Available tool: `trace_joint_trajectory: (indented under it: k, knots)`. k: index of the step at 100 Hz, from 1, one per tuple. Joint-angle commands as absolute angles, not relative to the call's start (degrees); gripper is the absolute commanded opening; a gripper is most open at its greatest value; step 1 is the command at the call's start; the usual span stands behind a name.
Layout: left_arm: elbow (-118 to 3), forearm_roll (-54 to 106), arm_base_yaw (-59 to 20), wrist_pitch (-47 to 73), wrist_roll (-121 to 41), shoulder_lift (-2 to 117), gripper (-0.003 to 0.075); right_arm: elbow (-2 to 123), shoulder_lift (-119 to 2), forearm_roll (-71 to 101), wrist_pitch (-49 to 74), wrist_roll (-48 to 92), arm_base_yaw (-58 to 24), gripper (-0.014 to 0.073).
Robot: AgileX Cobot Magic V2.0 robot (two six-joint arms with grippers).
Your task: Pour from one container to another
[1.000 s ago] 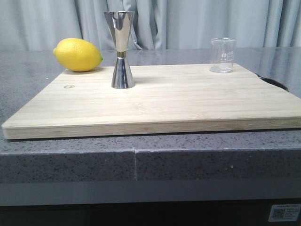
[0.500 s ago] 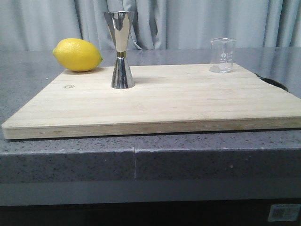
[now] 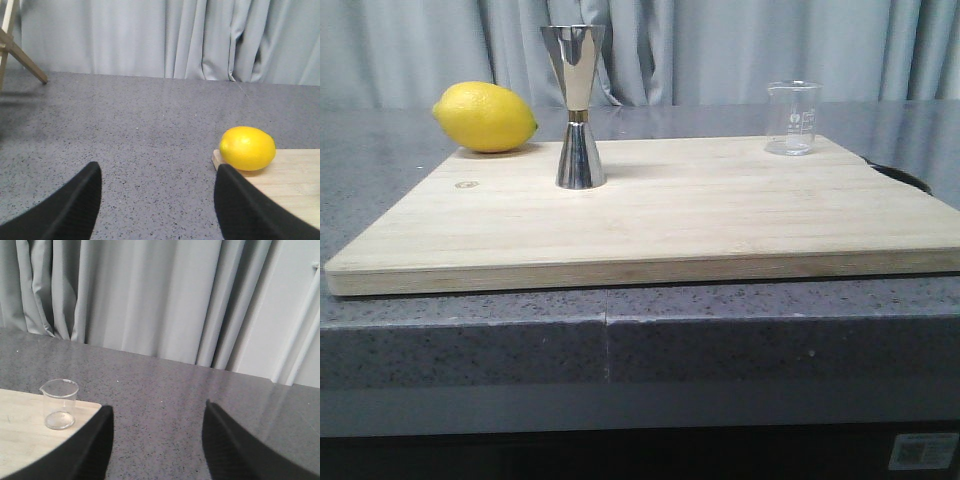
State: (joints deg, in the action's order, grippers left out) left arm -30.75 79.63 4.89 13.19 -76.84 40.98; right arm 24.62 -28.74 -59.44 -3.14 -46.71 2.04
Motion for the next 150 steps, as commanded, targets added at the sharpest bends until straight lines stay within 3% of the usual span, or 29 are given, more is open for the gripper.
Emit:
trace_joint_trajectory:
  k: [1, 14, 47, 57, 64, 77, 150]
  knots:
    - [-31.9, 81.6, 5.2, 13.5, -79.0, 39.5, 0.0405, 25.2, -27.4, -58.9, -5.6, -46.7, 2.2, 0.0352]
    - [-30.4, 82.8, 5.2, 13.5, -80.6, 37.0, 0.0368, 24.7, -26.5, -58.9, -5.6, -46.7, 2.2, 0.0319]
    - [-29.9, 85.6, 5.2, 14.4, -80.6, 35.1, 0.0363, 24.7, -26.5, -58.9, -8.1, -46.7, 2.2, 0.0017]
    - [-29.9, 85.6, 5.2, 14.5, -80.6, 35.1, 0.0315, 24.7, -26.5, -58.9, -8.1, -46.7, 2.2, -0.0037]
    - [-29.9, 85.6, 5.2, 14.9, -80.6, 35.1, 0.0232, 24.7, -26.5, -58.9, -8.1, -46.7, 2.2, -0.0046]
    - [-29.9, 85.6, 5.2, 15.1, -80.6, 35.1, -0.002, 24.7, -26.5, -58.9, -8.1, -46.7, 2.2, -0.0046]
    - [-29.9, 87.1, 5.2, 15.1, -80.6, 35.1, -0.0019, 24.7, -26.5, -58.9, -8.1, -46.7, 2.2, -0.0046]
